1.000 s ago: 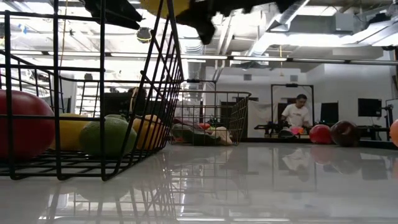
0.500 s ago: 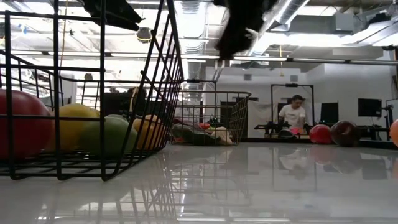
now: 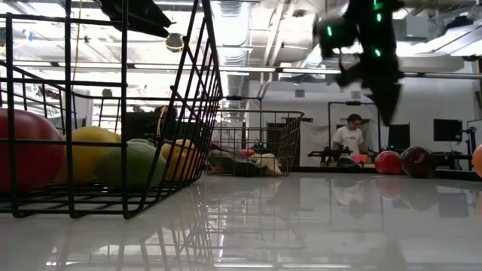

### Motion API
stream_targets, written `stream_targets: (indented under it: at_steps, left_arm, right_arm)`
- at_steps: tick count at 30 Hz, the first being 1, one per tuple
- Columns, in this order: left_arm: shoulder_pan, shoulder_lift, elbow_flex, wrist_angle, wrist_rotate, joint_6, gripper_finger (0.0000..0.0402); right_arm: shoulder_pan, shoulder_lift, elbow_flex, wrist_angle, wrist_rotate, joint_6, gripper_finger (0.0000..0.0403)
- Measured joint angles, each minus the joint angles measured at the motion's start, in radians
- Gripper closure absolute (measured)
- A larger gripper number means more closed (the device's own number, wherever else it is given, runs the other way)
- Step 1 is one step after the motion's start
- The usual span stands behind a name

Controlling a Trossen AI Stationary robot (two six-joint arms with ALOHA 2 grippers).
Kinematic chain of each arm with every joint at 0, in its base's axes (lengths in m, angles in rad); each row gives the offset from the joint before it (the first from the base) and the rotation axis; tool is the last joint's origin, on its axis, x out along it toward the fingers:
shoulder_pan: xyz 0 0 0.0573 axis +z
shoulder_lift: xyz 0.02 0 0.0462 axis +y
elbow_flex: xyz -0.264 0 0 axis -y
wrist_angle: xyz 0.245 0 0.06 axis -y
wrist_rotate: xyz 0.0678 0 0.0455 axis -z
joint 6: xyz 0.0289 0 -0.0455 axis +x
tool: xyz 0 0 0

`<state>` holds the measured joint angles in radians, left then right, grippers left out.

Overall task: Sort produce into baskets
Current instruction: Put the apple into the black wire basket

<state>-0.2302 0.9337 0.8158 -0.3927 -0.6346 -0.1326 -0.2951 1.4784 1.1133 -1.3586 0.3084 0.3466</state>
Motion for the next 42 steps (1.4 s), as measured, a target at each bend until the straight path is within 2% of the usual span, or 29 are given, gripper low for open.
stream_targets:
  at_steps: [5, 9, 15, 21, 24, 32, 42]
  left_arm:
    - [0.0, 0.0, 0.0, 0.0, 0.0, 0.0, 0.0127]
    - [0.0, 0.0, 0.0, 0.0, 0.0, 0.0, 0.0127]
    - [0.0, 0.0, 0.0, -0.001, 0.0, 0.004, 0.0127]
    - [0.0, 0.0, 0.0, -0.012, 0.0, 0.004, 0.0127]
    - [0.0, 0.0, 0.0, -0.024, 0.0, 0.003, 0.0127]
    - [0.0, 0.0, 0.0, -0.047, 0.002, -0.006, 0.0127]
    - [0.0, 0.0, 0.0, -0.057, 0.003, -0.007, 0.0127]
  right_arm:
    - [-0.168, 0.0, -0.065, -0.034, 0.096, -0.117, 0.0074]
    - [-0.25, 0.0, -0.08, 0.0, 0.109, -0.268, 0.0066]
    - [-0.254, 0.013, -0.134, 0.017, 0.188, -0.611, 0.0051]
    - [-0.187, 0.096, -0.186, 0.013, 0.35, -0.814, 0.0051]
    - [-0.165, 0.142, -0.203, 0.034, 0.423, -0.865, 0.0051]
    - [-0.205, 0.26, -0.203, 0.056, 0.417, -0.882, 0.0054]
    - [-0.238, 0.409, -0.201, 0.09, 0.458, -0.877, 0.0073]
